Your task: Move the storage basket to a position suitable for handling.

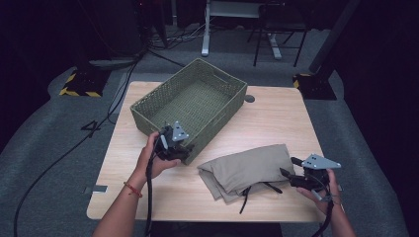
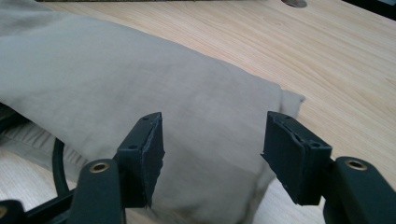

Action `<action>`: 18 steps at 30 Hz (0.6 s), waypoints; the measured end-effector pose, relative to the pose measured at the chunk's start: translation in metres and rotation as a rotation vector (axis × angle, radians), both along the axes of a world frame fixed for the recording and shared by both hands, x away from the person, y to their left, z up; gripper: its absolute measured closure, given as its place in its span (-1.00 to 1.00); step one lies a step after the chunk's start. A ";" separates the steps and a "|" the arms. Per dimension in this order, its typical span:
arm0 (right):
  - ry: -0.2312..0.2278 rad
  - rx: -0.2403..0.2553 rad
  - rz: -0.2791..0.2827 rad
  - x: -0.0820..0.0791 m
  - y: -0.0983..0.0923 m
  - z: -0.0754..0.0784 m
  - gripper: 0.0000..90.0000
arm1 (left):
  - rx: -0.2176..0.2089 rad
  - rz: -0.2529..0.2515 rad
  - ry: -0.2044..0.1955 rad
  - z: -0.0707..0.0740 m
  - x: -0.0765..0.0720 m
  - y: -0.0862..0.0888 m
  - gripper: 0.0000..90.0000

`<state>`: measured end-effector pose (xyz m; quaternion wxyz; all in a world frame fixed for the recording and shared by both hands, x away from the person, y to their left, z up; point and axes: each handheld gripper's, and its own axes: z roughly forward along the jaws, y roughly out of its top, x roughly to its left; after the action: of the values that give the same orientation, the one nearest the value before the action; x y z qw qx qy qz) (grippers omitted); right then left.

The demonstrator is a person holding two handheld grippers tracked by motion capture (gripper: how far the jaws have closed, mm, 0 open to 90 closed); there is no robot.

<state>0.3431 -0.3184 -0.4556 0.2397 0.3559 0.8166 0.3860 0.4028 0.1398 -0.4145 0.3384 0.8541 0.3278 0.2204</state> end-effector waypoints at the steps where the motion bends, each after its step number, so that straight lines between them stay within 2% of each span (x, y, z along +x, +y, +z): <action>1: 0.000 -0.001 0.005 0.001 0.002 0.001 -0.14 | -0.016 0.008 0.007 0.001 0.001 0.003 -0.19; 3: 0.002 0.004 0.017 0.004 0.006 0.002 -0.14 | -0.047 0.004 0.012 0.001 0.003 0.006 -0.24; 4: 0.015 0.007 0.029 0.007 0.009 0.001 -0.15 | -0.076 -0.003 0.014 0.002 0.004 0.007 -0.24; 7: 0.059 -0.010 0.057 0.015 0.016 -0.006 -0.15 | -0.142 -0.065 0.020 0.004 0.008 0.005 -0.21; 8: 0.073 -0.014 0.064 0.018 0.018 -0.010 -0.15 | -0.146 -0.072 0.027 0.004 0.009 0.003 -0.18; 9: 0.082 -0.020 0.066 0.020 0.020 -0.012 -0.15 | -0.124 -0.070 0.015 0.003 0.012 -0.001 -0.19; 10: 0.100 -0.022 0.072 0.023 0.022 -0.017 -0.15 | -0.133 -0.074 0.029 0.002 0.014 -0.004 -0.18; 11: 0.104 -0.013 0.073 0.024 0.022 -0.019 -0.16 | -0.133 -0.080 0.066 -0.002 0.018 -0.006 -0.17; 12: 0.106 -0.001 0.072 0.025 0.022 -0.020 -0.16 | -0.128 -0.078 0.079 -0.004 0.020 -0.009 -0.15; 13: 0.108 0.004 0.069 0.025 0.021 -0.021 -0.15 | -0.099 -0.066 0.040 -0.004 0.020 -0.011 -0.12; 14: 0.105 0.001 0.071 0.024 0.021 -0.021 -0.15 | -0.096 -0.063 0.047 -0.004 0.020 -0.012 0.06; 15: 0.101 -0.002 0.072 0.023 0.022 -0.021 -0.15 | -0.094 -0.062 0.044 -0.004 0.020 -0.011 0.09; 16: 0.093 -0.007 0.073 0.022 0.023 -0.022 -0.15 | -0.094 -0.062 0.044 -0.004 0.020 -0.011 0.23; 17: 0.093 -0.007 0.073 0.022 0.023 -0.022 -0.15 | -0.096 -0.087 0.059 -0.005 0.021 -0.010 0.23; 18: 0.086 -0.017 0.075 0.021 0.024 -0.022 -0.15 | -0.108 -0.109 0.074 -0.006 0.022 -0.009 0.40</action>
<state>0.3637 -0.2947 -0.4779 0.1930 0.3393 0.8421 0.3721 0.4243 0.1308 -0.4201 0.3831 0.8587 0.3047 0.1517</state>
